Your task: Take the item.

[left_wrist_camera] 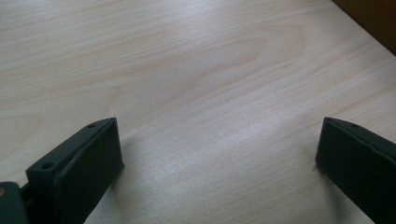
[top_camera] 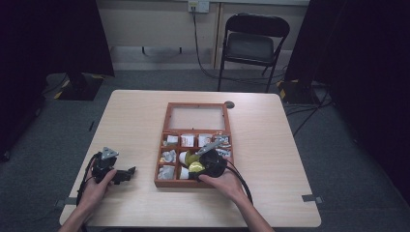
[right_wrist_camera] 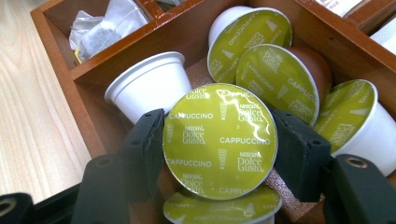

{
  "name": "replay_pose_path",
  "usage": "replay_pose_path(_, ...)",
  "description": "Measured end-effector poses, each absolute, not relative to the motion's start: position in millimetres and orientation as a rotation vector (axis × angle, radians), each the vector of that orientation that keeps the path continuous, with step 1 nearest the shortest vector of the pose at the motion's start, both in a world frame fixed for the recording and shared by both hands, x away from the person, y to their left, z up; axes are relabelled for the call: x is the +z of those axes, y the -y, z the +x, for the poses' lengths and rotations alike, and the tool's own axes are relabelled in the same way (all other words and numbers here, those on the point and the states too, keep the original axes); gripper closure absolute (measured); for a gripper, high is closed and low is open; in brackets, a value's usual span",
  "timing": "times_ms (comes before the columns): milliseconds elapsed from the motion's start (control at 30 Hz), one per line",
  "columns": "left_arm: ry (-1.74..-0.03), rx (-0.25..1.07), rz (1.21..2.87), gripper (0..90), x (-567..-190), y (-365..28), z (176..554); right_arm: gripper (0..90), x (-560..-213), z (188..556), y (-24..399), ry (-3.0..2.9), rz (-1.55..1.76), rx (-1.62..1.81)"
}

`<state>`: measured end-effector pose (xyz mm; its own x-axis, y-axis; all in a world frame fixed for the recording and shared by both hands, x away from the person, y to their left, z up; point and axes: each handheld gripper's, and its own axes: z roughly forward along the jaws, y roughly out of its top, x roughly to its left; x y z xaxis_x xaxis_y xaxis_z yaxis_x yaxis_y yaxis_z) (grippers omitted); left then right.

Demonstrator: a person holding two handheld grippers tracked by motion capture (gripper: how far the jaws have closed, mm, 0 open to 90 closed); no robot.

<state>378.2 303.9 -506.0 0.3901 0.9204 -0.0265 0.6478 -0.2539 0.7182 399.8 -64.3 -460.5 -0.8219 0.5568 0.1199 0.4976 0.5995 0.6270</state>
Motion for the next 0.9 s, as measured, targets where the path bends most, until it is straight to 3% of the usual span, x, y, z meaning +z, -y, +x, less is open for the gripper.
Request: replay_pose_path(900,-1.341,0.536,1.997,0.0,-506.0,-303.9,378.2,38.9,-445.7,401.1,74.9,-2.654,0.924,1.138)
